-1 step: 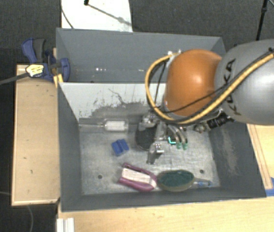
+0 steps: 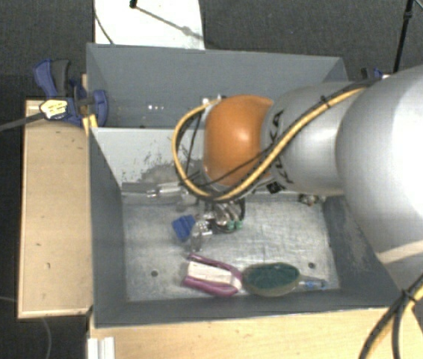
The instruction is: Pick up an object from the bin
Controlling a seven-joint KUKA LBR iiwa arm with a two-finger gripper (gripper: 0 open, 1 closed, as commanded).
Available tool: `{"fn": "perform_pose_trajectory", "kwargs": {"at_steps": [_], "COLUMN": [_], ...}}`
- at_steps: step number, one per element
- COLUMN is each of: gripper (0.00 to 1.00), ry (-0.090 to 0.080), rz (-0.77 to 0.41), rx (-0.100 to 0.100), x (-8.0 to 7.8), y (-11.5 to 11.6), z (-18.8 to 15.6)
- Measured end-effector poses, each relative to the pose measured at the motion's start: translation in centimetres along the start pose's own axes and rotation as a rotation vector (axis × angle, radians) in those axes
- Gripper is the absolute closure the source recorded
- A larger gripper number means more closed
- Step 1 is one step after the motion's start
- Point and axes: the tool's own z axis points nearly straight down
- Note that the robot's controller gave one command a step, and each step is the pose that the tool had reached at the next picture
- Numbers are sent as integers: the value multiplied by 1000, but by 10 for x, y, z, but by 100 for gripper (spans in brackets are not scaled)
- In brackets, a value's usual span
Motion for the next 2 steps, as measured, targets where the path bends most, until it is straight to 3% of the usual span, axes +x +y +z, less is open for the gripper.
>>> {"fn": "perform_pose_trajectory", "kwargs": {"at_steps": [1, 2], "gripper": [100, 100], "ry": [-7, -6], "rz": [6, -290], "rx": [-1, 5], "x": [-2, 0], "y": [-1, -62], "z": [-4, -144]}}
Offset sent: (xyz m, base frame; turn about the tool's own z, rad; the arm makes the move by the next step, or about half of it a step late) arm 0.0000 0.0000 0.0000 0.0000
